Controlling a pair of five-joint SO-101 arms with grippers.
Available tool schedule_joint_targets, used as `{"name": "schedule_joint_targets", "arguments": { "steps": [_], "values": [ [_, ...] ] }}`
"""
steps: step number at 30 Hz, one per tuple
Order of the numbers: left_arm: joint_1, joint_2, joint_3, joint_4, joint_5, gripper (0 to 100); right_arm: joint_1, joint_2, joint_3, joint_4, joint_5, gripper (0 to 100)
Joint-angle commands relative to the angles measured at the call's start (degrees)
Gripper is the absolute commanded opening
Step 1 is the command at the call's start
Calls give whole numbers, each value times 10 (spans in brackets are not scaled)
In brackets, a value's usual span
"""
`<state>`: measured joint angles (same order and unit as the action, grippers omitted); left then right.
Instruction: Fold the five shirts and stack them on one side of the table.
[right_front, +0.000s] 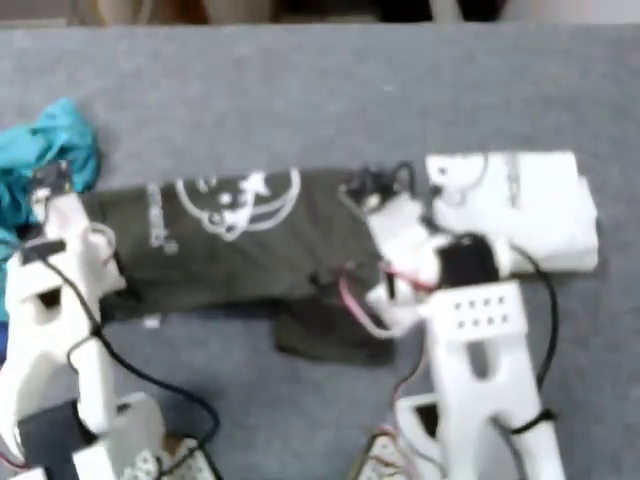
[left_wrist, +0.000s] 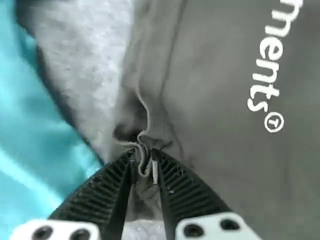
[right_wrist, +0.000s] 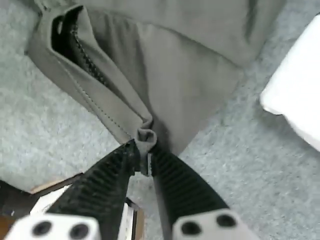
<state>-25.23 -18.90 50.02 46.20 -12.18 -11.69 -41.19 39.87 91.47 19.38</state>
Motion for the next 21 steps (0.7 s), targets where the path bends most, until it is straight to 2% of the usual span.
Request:
{"name": "schedule_joint_targets", "arguments": {
  "steps": [1, 4, 11, 19, 21],
  "values": [
    [16, 9, -37, -28, 13, 20, -7, -19, 19, -9, 12, 2],
    [14, 9, -52, -40, 53, 20, -28, -29, 36, -9, 11, 2],
    [15, 10, -62, -40, 58, 20, -111, -30, 64, -7, 11, 2],
    [13, 10, -58, -39, 55, 26, -113, -30, 65, -9, 11, 7],
    [13, 10, -62, -18, 54, 61, -112, -31, 65, -9, 11, 37]
  ]
}}
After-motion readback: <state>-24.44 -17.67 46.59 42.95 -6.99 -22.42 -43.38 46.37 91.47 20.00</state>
